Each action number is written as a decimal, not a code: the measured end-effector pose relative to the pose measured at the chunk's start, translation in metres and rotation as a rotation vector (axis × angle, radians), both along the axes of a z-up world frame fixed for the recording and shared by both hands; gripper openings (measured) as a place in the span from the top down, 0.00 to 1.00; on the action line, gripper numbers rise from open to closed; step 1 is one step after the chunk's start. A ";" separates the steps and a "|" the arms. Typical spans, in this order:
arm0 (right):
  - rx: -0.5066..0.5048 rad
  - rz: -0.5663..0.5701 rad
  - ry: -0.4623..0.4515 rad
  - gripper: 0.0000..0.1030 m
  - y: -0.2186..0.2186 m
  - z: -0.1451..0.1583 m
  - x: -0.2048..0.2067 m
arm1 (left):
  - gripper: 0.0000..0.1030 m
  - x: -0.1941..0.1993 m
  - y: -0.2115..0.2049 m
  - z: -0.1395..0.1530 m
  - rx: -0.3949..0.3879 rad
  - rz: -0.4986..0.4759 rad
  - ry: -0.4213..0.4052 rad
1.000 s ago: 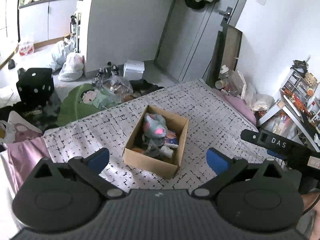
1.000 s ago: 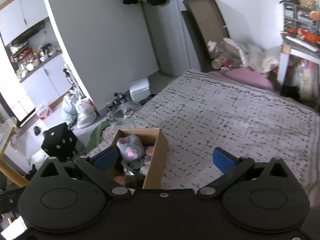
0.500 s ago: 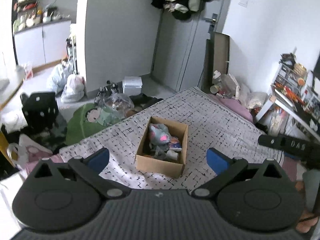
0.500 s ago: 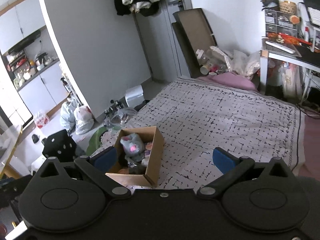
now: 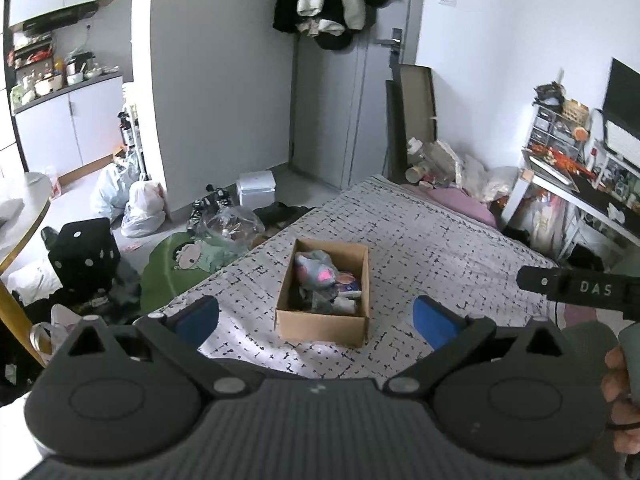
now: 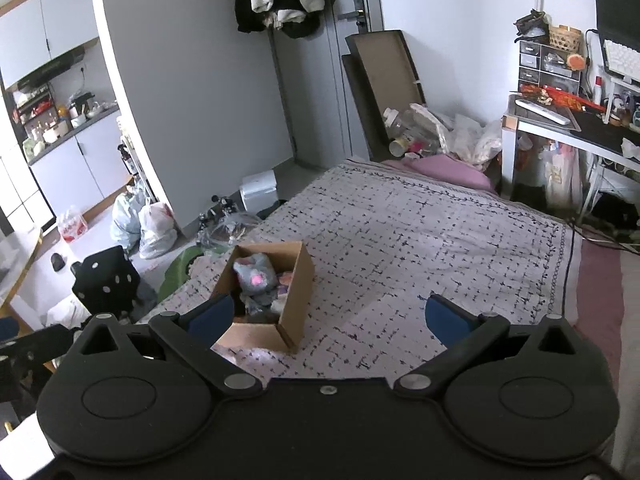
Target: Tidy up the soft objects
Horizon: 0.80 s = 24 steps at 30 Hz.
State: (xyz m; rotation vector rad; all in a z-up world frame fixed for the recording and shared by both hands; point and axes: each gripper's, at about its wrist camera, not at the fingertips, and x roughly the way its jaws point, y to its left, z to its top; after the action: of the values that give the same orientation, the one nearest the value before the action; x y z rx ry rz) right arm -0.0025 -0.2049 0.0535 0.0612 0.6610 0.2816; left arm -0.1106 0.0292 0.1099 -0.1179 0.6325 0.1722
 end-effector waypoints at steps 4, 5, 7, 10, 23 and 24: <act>0.011 0.050 0.022 0.00 -0.009 -0.001 -0.007 | 0.01 0.001 -0.008 -0.008 0.015 -0.042 0.027; 0.022 0.052 0.013 0.00 -0.014 -0.001 -0.010 | 0.01 0.002 -0.010 -0.010 0.020 -0.051 0.035; 0.008 0.037 0.004 0.00 -0.020 0.001 -0.013 | 0.01 0.004 -0.013 -0.014 0.027 -0.053 0.051; 0.000 0.018 0.024 0.00 -0.029 -0.001 -0.013 | 0.01 0.004 -0.019 -0.017 0.029 -0.071 0.050; -0.068 0.028 0.047 0.00 -0.037 -0.013 -0.021 | 0.01 0.005 -0.027 -0.026 -0.017 -0.098 0.039; -0.073 0.035 0.046 0.00 -0.036 -0.013 -0.022 | 0.01 0.005 -0.028 -0.025 -0.020 -0.097 0.041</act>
State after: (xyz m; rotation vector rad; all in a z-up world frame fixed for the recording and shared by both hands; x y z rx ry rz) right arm -0.0244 -0.2405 0.0404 -0.0135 0.7179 0.2908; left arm -0.1053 0.0013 0.0845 -0.1030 0.6796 0.0749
